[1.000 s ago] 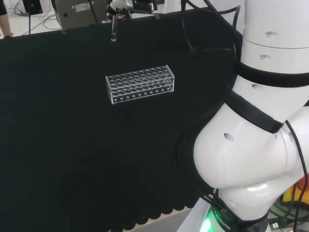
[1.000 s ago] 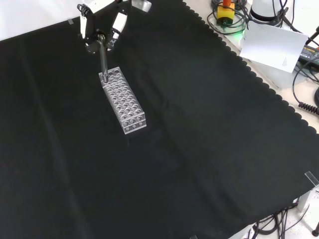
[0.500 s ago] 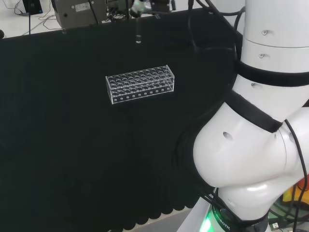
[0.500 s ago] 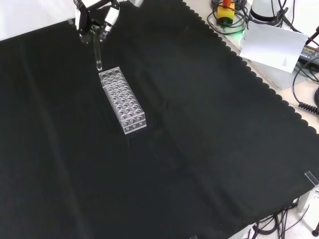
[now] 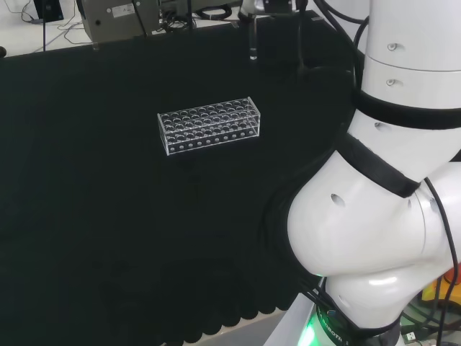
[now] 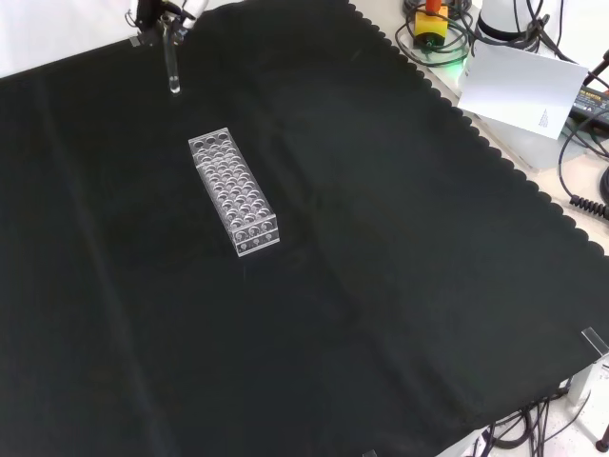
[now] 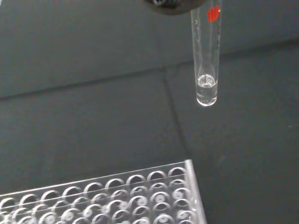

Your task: Shake the test tube.

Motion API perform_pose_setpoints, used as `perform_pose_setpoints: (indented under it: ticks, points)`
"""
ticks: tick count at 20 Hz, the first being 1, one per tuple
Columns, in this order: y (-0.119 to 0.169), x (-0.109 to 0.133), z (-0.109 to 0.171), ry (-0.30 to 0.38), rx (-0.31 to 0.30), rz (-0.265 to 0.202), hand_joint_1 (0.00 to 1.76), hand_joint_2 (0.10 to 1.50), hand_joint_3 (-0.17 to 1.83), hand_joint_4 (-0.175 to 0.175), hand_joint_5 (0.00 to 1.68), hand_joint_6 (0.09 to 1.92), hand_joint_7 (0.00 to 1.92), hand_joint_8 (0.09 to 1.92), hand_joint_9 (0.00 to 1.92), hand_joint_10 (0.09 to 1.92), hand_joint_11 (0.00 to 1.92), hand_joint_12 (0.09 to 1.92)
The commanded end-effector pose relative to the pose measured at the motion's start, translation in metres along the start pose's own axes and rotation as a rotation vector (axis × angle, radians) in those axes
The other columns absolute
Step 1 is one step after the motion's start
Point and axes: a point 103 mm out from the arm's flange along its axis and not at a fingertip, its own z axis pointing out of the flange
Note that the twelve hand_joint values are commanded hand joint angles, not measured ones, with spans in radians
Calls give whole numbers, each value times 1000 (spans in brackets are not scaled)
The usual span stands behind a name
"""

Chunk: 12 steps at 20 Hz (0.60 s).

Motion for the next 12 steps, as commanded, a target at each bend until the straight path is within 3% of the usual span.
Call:
perform_pose_setpoints:
  ticks: [1, 12]
  points:
    - [0, -13, -3, 2, 1, 17, 1400, 1078, 0, -175, 997, 600, 1066, 1125, 1026, 1031, 1284, 951]
    - [3, 27, 20, 38, 25, -41, 1400, 1078, 0, -175, 997, 600, 1066, 1125, 1026, 1031, 1283, 951]
